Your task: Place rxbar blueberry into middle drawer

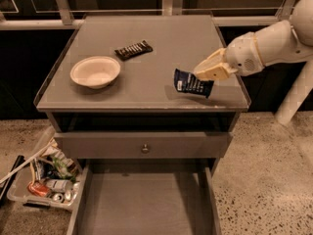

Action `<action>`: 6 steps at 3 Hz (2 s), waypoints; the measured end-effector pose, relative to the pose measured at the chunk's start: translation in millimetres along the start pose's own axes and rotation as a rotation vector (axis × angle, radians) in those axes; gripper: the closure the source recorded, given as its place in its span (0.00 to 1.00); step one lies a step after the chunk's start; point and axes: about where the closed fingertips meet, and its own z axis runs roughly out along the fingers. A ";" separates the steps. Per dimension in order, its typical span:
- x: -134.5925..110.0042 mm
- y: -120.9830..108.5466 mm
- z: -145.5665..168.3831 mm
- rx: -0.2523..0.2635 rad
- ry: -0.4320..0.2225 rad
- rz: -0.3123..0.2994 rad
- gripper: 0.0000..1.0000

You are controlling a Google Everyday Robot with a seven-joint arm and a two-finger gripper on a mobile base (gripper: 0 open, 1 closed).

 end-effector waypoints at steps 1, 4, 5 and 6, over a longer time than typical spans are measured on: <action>6.9 18.4 -24.1 0.016 -0.028 -0.006 1.00; 57.5 112.2 -40.3 0.057 0.076 -0.019 1.00; 94.5 162.4 -18.3 0.009 0.120 0.037 1.00; 95.5 163.0 -15.5 0.010 0.126 0.037 1.00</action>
Offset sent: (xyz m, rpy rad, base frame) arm -0.0683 -0.0374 0.0076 0.0414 -0.0602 -0.0159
